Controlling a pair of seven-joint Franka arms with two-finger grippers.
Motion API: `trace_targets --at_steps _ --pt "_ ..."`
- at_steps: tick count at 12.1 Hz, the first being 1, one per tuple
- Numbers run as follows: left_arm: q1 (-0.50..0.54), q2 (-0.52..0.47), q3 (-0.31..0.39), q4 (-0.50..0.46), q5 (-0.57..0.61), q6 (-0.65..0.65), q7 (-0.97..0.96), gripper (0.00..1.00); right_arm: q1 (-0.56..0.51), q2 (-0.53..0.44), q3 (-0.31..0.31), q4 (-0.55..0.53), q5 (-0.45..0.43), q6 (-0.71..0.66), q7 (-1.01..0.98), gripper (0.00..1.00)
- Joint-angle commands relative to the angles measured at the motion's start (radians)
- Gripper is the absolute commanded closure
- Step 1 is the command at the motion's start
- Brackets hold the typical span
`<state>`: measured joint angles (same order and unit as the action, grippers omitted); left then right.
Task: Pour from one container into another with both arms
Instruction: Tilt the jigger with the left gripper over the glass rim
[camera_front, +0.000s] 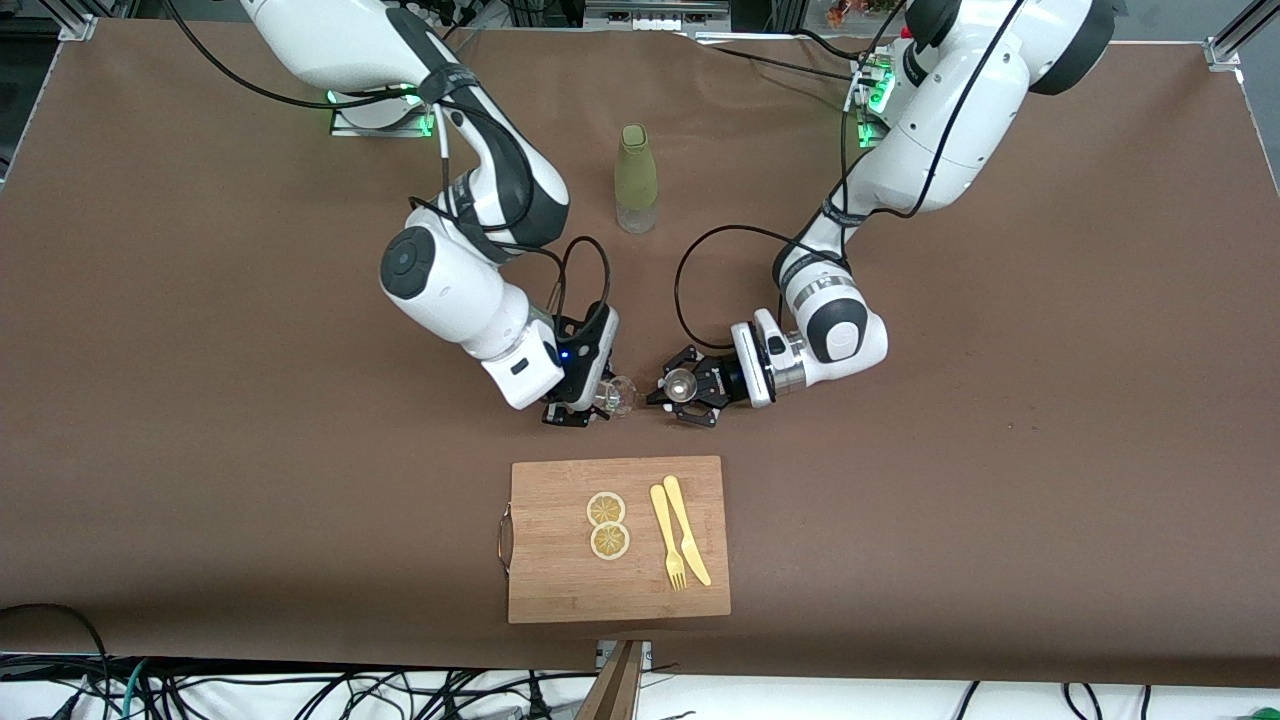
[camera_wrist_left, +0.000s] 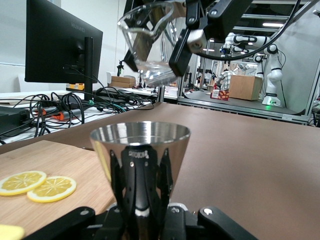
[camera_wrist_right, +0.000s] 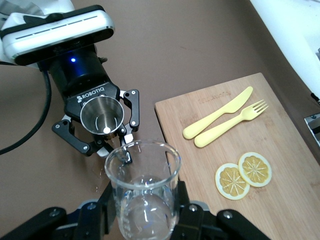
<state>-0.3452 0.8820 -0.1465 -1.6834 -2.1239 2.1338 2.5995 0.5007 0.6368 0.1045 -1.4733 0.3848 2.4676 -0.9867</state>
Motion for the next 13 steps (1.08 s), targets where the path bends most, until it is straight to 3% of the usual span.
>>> trace_targets --at_steps 1,8,13 --pt "-0.038 -0.015 0.015 -0.015 -0.083 0.026 0.048 1.00 0.015 0.001 0.006 -0.002 -0.062 0.020 0.045 0.85" --pt "-0.072 -0.012 0.018 -0.005 -0.183 0.066 0.077 1.00 0.039 0.009 0.007 -0.002 -0.233 0.019 0.132 0.85" --pt "-0.092 -0.014 0.019 -0.005 -0.278 0.094 0.126 1.00 0.055 0.032 0.011 -0.002 -0.290 0.019 0.149 0.86"
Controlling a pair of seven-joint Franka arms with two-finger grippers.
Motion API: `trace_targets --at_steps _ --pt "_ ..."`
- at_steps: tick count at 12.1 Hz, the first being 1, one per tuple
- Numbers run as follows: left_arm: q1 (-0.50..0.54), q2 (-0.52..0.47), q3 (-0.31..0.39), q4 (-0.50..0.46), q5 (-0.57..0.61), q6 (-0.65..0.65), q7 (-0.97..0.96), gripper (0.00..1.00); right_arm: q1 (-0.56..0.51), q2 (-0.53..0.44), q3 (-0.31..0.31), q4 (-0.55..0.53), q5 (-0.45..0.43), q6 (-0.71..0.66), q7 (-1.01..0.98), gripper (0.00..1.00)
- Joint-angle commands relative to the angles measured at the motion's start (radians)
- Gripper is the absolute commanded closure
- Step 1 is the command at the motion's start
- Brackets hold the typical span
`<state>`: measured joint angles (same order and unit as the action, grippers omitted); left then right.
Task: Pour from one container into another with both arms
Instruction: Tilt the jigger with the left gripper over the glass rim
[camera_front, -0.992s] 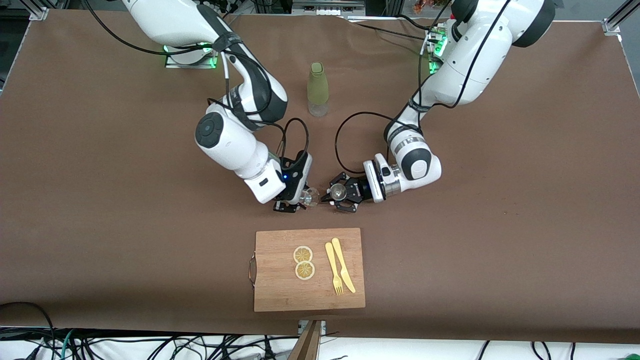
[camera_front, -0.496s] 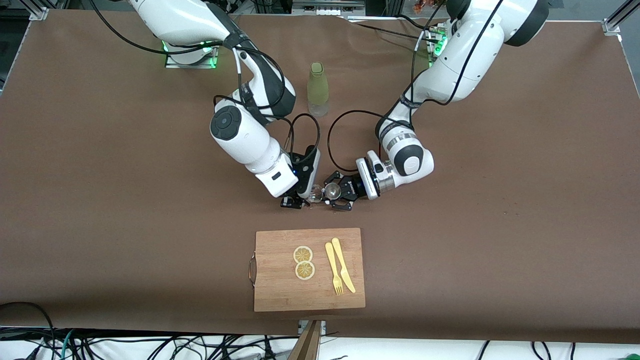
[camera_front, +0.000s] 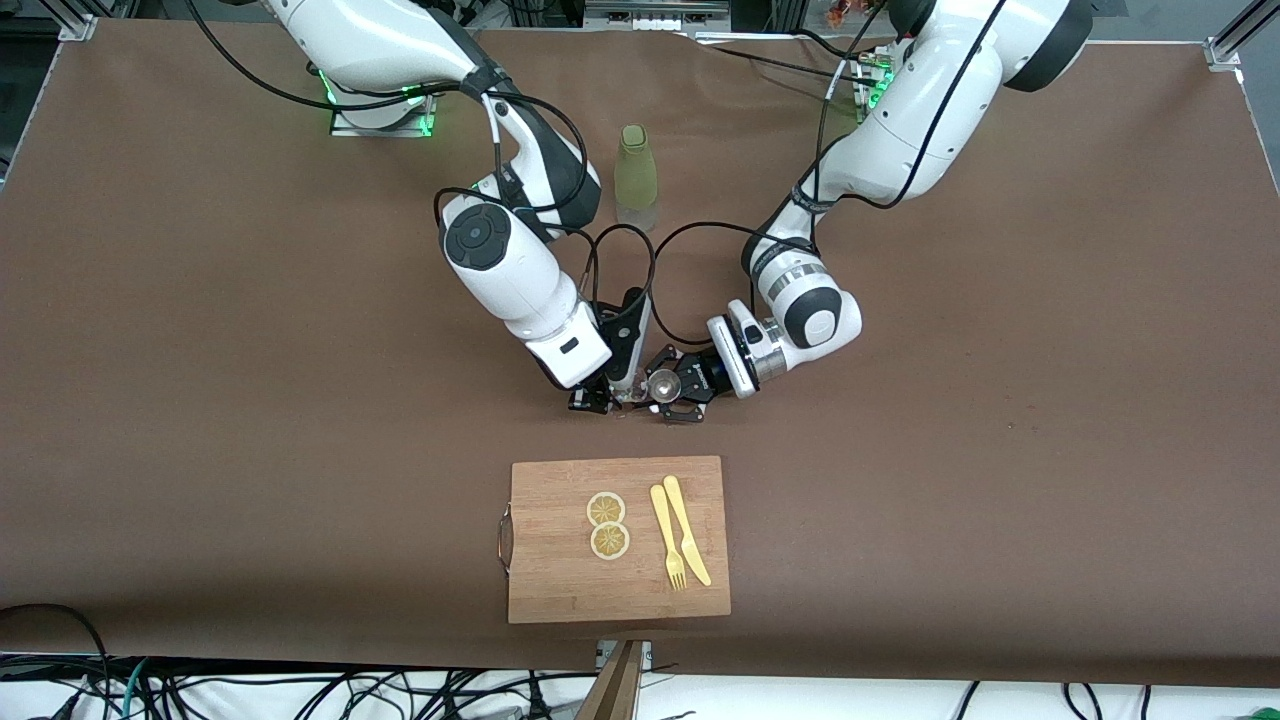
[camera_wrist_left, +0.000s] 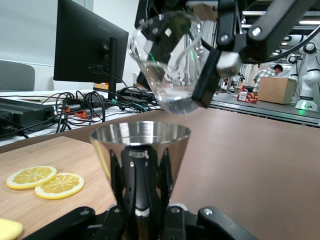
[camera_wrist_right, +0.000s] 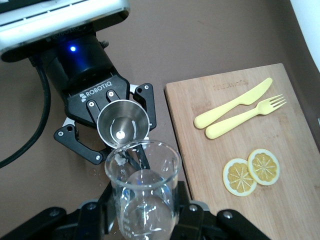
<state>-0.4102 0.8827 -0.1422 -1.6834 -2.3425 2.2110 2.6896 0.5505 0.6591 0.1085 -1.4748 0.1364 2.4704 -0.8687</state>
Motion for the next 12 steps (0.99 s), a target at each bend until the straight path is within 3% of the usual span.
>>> trace_targets --at_steps 1,12 --pt "-0.029 -0.013 0.015 -0.006 -0.063 0.016 0.039 1.00 0.008 0.011 0.007 -0.001 -0.072 0.016 0.049 0.86" --pt "-0.041 -0.008 0.016 -0.006 -0.113 0.036 0.079 1.00 0.022 0.013 0.007 0.007 -0.247 -0.018 0.083 0.86"
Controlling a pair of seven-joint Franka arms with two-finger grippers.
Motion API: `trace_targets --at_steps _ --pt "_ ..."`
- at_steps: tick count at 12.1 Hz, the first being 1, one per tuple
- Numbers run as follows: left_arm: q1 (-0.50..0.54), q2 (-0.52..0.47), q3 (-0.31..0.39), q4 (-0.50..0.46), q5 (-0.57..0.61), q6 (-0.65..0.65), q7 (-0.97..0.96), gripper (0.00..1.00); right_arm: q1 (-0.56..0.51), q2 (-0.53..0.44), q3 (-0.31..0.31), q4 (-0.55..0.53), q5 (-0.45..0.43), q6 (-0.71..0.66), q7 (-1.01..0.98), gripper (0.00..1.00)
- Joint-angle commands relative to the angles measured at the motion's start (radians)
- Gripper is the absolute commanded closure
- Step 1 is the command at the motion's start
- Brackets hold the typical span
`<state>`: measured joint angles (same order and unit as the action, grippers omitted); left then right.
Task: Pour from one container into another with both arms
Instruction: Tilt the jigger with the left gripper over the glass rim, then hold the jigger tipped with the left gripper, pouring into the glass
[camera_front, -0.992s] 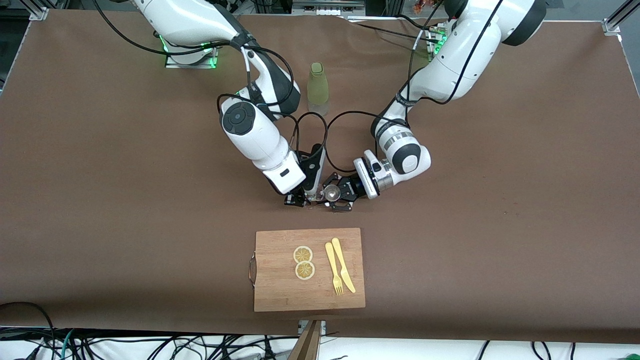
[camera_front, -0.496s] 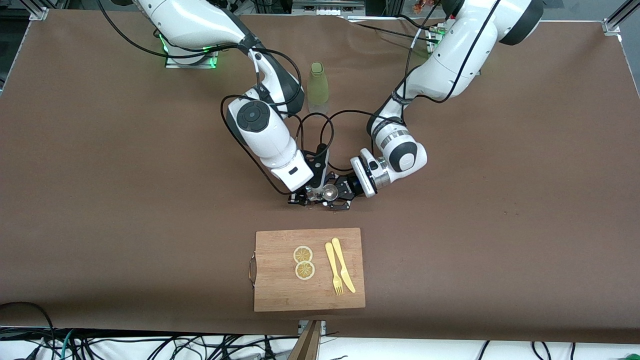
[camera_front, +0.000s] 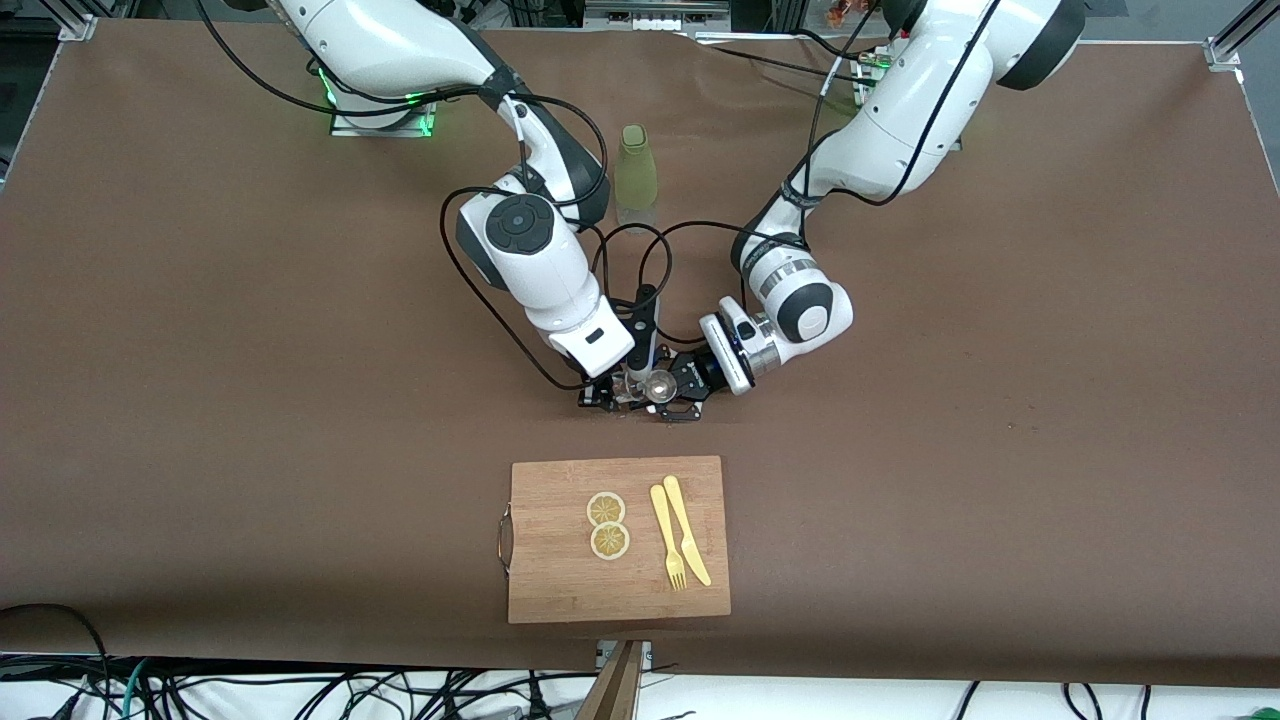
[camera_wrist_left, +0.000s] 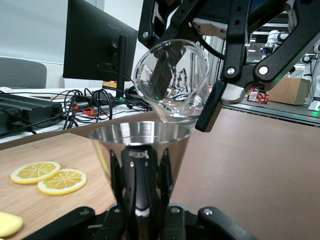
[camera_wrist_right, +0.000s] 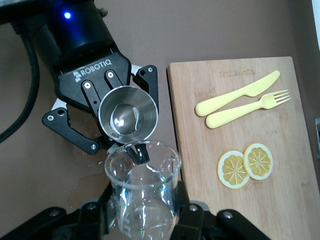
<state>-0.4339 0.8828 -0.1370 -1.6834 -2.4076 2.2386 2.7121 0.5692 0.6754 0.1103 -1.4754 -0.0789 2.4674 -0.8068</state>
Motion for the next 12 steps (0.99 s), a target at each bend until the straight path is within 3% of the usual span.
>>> trace_targets --at_steps 1,12 --pt "-0.019 -0.008 0.011 -0.006 -0.048 0.009 0.057 1.00 0.012 -0.004 0.003 0.012 -0.054 -0.027 0.021 0.86" --pt "-0.023 -0.008 0.010 -0.002 -0.050 0.021 0.057 1.00 0.029 -0.002 0.005 0.099 -0.123 -0.152 0.023 0.86"
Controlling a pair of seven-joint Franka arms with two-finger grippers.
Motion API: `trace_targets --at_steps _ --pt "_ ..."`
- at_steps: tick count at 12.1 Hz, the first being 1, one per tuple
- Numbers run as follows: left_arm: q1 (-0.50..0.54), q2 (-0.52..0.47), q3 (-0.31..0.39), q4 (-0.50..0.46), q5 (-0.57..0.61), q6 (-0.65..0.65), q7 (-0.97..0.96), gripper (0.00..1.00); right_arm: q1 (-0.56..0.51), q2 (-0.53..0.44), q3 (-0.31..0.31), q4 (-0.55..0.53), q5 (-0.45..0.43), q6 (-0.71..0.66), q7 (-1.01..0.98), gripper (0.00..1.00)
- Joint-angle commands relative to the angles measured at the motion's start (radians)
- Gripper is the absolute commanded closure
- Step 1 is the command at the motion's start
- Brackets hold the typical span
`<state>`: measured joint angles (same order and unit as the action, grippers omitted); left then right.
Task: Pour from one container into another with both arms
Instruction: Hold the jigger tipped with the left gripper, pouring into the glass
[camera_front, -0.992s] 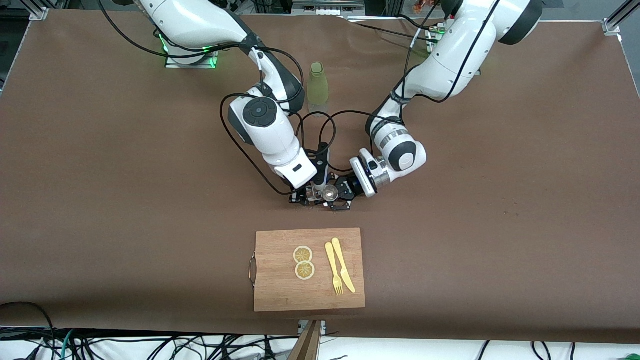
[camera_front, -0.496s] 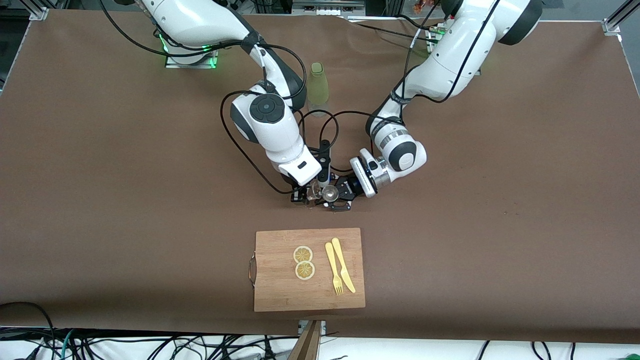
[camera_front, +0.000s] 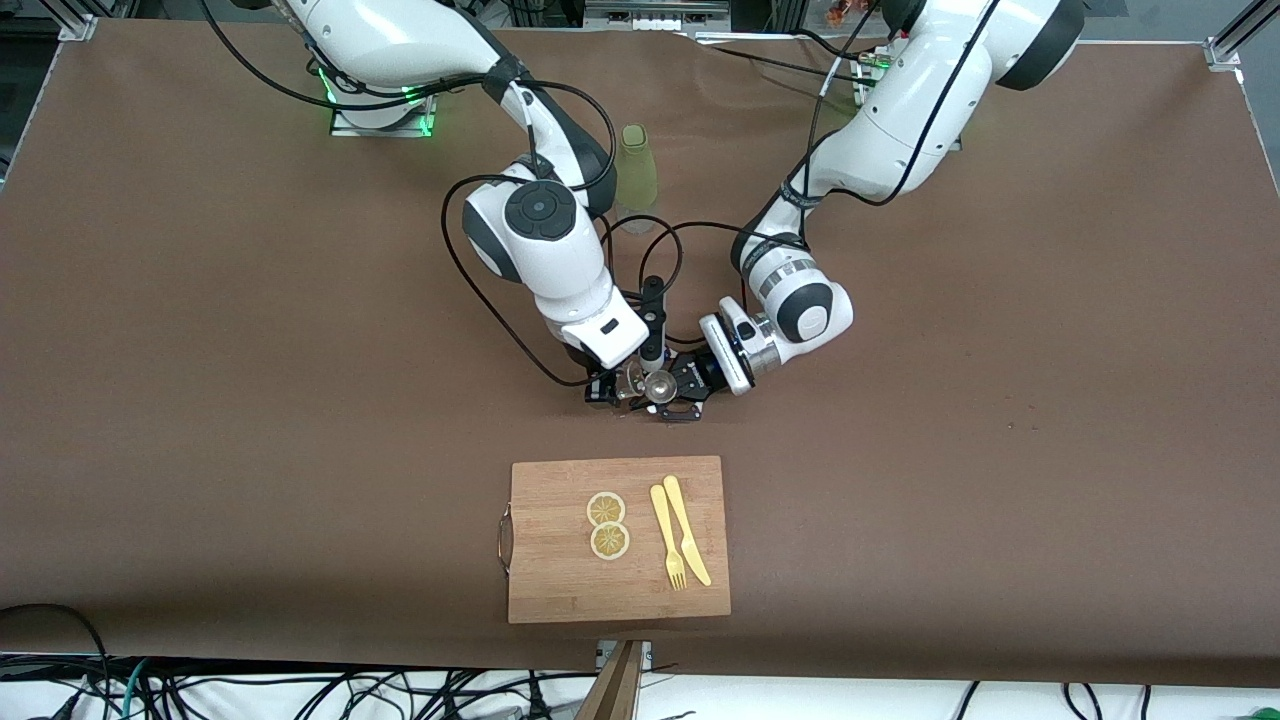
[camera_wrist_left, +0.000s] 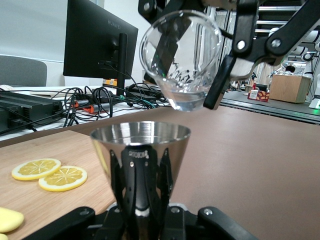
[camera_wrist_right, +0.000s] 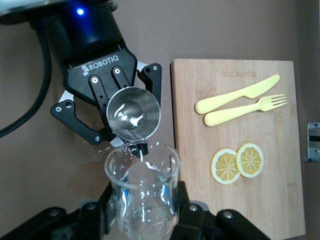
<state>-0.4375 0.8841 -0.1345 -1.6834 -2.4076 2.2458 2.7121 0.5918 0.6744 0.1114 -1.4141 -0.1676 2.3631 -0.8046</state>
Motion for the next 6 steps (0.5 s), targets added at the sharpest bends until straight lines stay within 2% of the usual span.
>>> trace_targets --at_steps 1,6 --pt "-0.023 -0.008 0.009 -0.001 -0.056 0.014 0.057 1.00 0.006 -0.001 0.004 0.043 -0.036 -0.059 0.019 0.86" --pt "-0.032 -0.008 0.010 0.002 -0.068 0.017 0.057 1.00 0.006 0.000 0.004 0.049 -0.076 -0.070 0.019 0.86"
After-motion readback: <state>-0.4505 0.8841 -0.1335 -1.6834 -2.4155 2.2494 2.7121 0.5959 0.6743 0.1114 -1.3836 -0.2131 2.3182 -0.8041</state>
